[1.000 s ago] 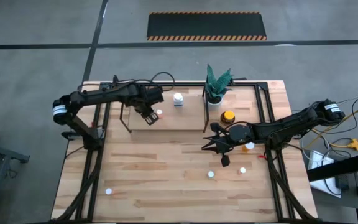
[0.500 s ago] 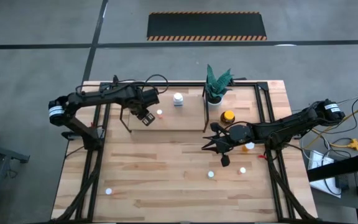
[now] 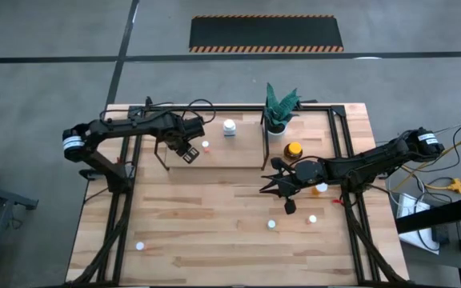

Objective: Pick and place medicine bottles onto shelf by color
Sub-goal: Put the left blue medicine bottle on the shelf

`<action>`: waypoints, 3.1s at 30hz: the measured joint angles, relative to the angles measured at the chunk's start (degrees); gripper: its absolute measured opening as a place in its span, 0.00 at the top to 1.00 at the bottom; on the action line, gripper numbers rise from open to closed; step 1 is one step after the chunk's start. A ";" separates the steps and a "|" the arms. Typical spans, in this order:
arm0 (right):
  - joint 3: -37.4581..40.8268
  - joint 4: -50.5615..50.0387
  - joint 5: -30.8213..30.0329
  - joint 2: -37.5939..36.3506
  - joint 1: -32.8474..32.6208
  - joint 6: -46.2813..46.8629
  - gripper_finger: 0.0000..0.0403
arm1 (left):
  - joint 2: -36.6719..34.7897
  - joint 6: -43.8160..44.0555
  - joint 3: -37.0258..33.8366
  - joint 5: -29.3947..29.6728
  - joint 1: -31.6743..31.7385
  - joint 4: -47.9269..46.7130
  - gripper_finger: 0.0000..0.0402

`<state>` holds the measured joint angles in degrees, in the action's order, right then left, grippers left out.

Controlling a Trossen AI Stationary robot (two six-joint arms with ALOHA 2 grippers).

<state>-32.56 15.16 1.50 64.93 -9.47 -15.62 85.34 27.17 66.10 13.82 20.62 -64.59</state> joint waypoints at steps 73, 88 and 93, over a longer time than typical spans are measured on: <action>0.00 0.00 0.02 0.00 -0.01 0.17 0.98 | 0.02 -2.98 7.76 -1.93 -0.84 -0.69 0.58; 0.00 -0.35 0.00 0.00 0.00 0.16 0.98 | 3.19 -5.06 1.95 -2.39 -2.10 4.18 0.86; 0.00 -0.35 0.00 -0.02 -0.02 0.17 0.98 | 3.19 -5.07 0.86 -1.16 -2.10 3.98 0.89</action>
<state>-32.56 14.81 1.50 64.91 -9.49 -15.44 88.53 22.10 66.96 12.67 18.52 -60.61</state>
